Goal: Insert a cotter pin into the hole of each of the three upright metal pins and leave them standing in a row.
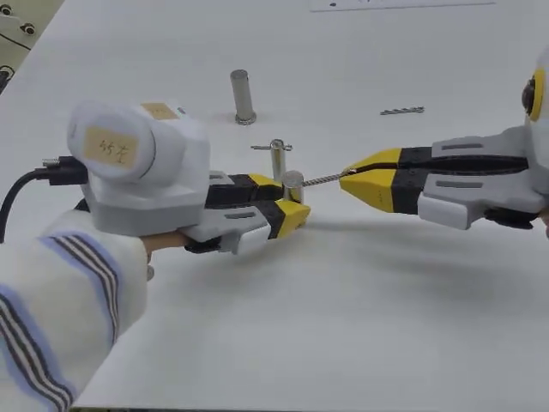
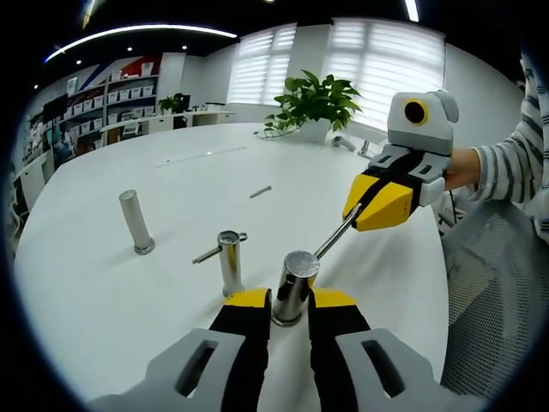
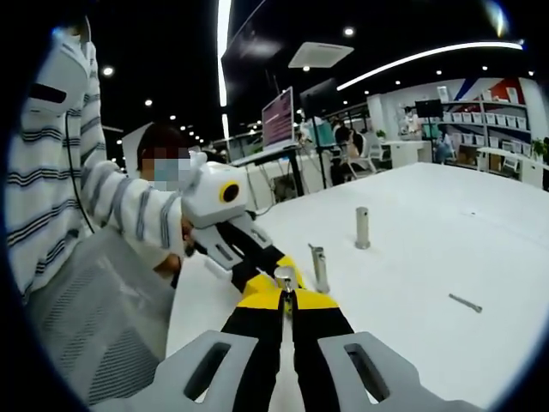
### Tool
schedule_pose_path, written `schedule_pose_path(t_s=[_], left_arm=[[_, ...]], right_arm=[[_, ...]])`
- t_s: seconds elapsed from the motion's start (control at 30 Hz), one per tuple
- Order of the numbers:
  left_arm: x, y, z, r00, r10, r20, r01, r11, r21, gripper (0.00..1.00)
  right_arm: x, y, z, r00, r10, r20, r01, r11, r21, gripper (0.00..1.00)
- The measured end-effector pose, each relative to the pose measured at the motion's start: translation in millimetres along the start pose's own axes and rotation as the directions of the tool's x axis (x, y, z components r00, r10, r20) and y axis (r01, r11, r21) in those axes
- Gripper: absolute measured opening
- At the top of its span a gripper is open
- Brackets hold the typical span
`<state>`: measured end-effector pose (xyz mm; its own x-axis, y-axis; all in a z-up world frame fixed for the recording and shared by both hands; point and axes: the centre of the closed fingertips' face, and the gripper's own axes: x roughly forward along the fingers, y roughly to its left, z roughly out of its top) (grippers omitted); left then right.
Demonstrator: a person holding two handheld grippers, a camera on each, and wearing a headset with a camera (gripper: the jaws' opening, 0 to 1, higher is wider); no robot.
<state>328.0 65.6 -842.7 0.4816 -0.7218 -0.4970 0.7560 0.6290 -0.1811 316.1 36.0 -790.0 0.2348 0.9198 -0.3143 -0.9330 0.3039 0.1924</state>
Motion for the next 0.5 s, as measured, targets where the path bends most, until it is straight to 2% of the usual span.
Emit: schedule_pose_path(t_s=[0.1, 0.37, 0.5], left_arm=[[0.4, 1.5, -6.0, 0.9996, 0.007, -0.028, -0.007, 1.000, -0.003, 0.13], [0.5, 2.0, -6.4, 0.9997, 0.006, -0.024, -0.006, 1.000, 0.003, 0.13], [0.2, 2.1, -6.3, 0.9996, 0.016, -0.024, -0.015, 1.000, 0.006, 0.12]], right_arm=[[1.1, 1.2, 0.2, 1.0000, 0.006, 0.001, -0.006, 1.000, 0.002, 0.04], [1.7, 2.0, -2.2, 1.0000, -0.002, -0.004, 0.002, 1.000, -0.017, 0.04], [1.6, 3.9, -6.8, 0.9992, -0.016, -0.036, 0.013, 0.997, -0.075, 0.04]])
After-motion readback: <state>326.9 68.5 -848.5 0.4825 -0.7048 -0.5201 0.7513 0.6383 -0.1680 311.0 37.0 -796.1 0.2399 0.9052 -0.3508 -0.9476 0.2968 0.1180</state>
